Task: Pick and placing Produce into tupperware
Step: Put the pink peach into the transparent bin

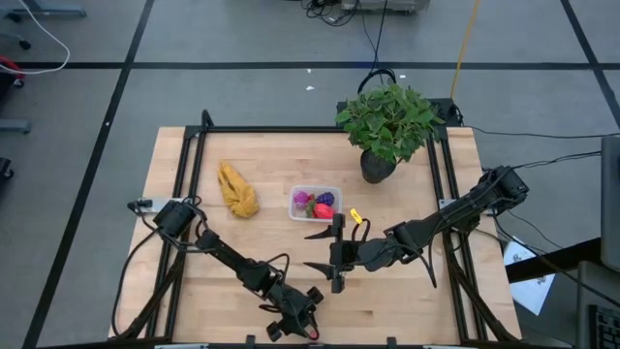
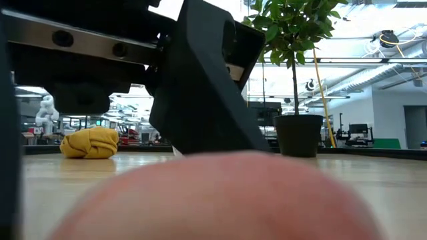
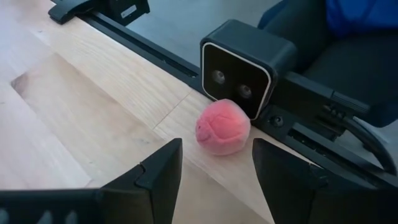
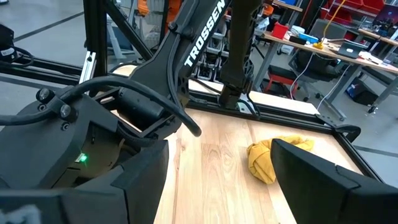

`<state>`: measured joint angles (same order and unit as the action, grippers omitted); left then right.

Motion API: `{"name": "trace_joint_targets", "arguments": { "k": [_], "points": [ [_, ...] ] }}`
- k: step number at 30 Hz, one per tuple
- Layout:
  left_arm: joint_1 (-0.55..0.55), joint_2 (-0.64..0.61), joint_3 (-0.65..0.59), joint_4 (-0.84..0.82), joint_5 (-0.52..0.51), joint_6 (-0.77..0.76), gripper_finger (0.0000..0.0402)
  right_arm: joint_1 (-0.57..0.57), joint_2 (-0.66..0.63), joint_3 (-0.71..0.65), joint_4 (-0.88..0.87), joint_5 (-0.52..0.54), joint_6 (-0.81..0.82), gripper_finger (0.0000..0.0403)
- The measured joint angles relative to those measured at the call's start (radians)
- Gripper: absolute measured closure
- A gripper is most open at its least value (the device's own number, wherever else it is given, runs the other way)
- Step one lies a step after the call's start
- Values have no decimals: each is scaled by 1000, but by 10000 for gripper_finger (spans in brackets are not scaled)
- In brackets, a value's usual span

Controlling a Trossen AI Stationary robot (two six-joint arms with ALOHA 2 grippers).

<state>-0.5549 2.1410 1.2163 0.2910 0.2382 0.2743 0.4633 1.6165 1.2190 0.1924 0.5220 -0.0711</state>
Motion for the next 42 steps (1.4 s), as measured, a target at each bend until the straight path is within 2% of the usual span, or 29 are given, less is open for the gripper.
{"name": "trace_joint_targets", "arguments": {
  "k": [16,28,42],
  "points": [
    [0,0,0,3,0,-7,201,0,0,0,-1,0,0,128],
    [0,1,0,4,15,-7,290,0,0,0,-1,0,0,128],
    [0,1,0,8,15,-7,312,0,0,0,-1,0,0,128]
  ]
}}
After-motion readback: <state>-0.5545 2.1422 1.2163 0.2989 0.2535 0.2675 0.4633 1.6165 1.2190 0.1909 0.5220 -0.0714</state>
